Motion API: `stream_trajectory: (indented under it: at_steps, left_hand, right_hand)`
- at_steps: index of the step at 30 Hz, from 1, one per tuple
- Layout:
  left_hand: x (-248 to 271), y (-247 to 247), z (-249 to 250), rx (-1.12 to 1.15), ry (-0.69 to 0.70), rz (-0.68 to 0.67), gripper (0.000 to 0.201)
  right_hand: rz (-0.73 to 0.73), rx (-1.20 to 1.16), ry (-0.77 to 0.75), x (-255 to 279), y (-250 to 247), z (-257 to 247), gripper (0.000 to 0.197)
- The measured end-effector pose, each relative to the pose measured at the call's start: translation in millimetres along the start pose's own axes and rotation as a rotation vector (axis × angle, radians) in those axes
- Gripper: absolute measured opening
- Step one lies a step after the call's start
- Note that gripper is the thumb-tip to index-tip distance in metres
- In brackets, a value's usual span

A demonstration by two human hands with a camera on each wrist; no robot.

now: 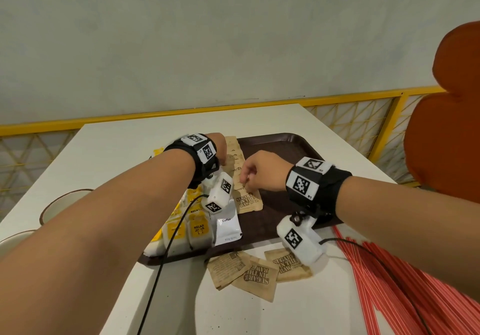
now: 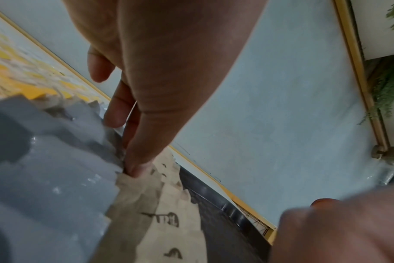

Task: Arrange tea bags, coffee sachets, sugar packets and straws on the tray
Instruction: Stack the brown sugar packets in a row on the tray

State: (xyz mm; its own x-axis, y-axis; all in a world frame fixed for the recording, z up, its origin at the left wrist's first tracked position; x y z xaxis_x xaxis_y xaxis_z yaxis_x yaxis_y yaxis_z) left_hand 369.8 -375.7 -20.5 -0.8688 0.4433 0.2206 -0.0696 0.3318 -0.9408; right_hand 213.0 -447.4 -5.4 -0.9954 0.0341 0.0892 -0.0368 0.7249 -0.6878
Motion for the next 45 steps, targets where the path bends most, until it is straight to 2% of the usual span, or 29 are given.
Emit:
stream_trajectory:
  at_steps: [3, 9, 14, 17, 21, 24, 26, 28, 30, 33, 36, 39, 43, 45]
  left_hand:
    - [4.8, -2.1, 1.0, 0.005, 0.029, 0.004, 0.017]
    - [13.8, -5.3, 2.9, 0.017, 0.047, 0.026, 0.027]
    - [17.8, -10.4, 1.8, 0.054, 0.055, 0.071, 0.027]
    - [28.9, -18.6, -0.5, 0.157, 0.083, 0.090, 0.027]
    - [67.0, -30.4, -5.2, 0.414, 0.136, 0.098, 0.020]
    - [120.7, -27.4, 2.1, 0.683, 0.241, -0.021, 0.011]
    - [163.6, -17.4, 11.9, 0.746, 0.362, -0.154, 0.009]
    - [204.2, -4.1, 18.7, 0.589, 0.474, -0.192, 0.011]
    - [234.3, 12.8, 23.0, 0.356, 0.540, -0.159, 0.015]
    - [262.6, 31.5, 30.8, 0.217, 0.534, -0.115, 0.023]
    - [269.5, 38.3, 38.5, 0.198, 0.493, -0.031, 0.027]
    - [268.4, 43.2, 43.0, 0.204, 0.445, 0.069, 0.034]
    - [267.6, 45.3, 49.2, 0.090, 0.421, 0.159, 0.031]
    - [267.2, 44.3, 51.4, 0.060, 0.417, 0.168, 0.030]
  right_hand:
    - [-0.104, 0.123, -0.030, 4.2, 13.9, -3.8, 0.018]
    - [-0.127, 0.112, -0.014, -2.1, 17.3, -6.3, 0.021]
    - [-0.155, 0.065, -0.026, -2.9, 16.4, -5.5, 0.025]
    - [-0.197, 0.108, -0.025, 1.2, 22.3, -3.6, 0.025]
    - [-0.146, 0.093, -0.029, 15.8, 15.0, -14.7, 0.019]
    - [-0.127, 0.043, -0.034, 43.4, -3.8, -29.1, 0.019]
    - [-0.213, 0.061, -0.009, 71.1, -7.1, -32.0, 0.017]
    - [-0.315, 0.114, 0.031, 101.6, -1.6, -27.9, 0.014]
    - [-0.354, 0.198, 0.056, 128.9, 8.1, -19.4, 0.011]
    - [-0.290, 0.394, 0.006, 150.7, 22.3, -9.2, 0.028]
    - [-0.215, 0.500, -0.024, 154.5, 36.8, -0.4, 0.046]
    - [-0.150, 0.439, -0.015, 150.7, 40.3, 3.0, 0.050]
    - [-0.192, 0.332, 0.083, 147.8, 22.9, 5.6, 0.038]
    - [-0.188, 0.180, 0.134, 148.2, 8.6, 5.5, 0.033]
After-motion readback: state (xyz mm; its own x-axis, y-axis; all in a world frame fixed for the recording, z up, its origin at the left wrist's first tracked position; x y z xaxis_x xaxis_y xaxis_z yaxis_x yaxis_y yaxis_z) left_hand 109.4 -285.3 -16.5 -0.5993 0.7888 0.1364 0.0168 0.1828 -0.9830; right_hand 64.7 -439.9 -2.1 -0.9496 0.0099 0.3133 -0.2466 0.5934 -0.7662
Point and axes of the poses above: each hand's wrist, its own x-axis away from the middle knuckle, its own y-axis out of the palm, z = x × y, the point moved 5 cm from there along -x, towards the middle knuckle, and after that the axes turned 14 degrees about -x, right-handed, at the moved point
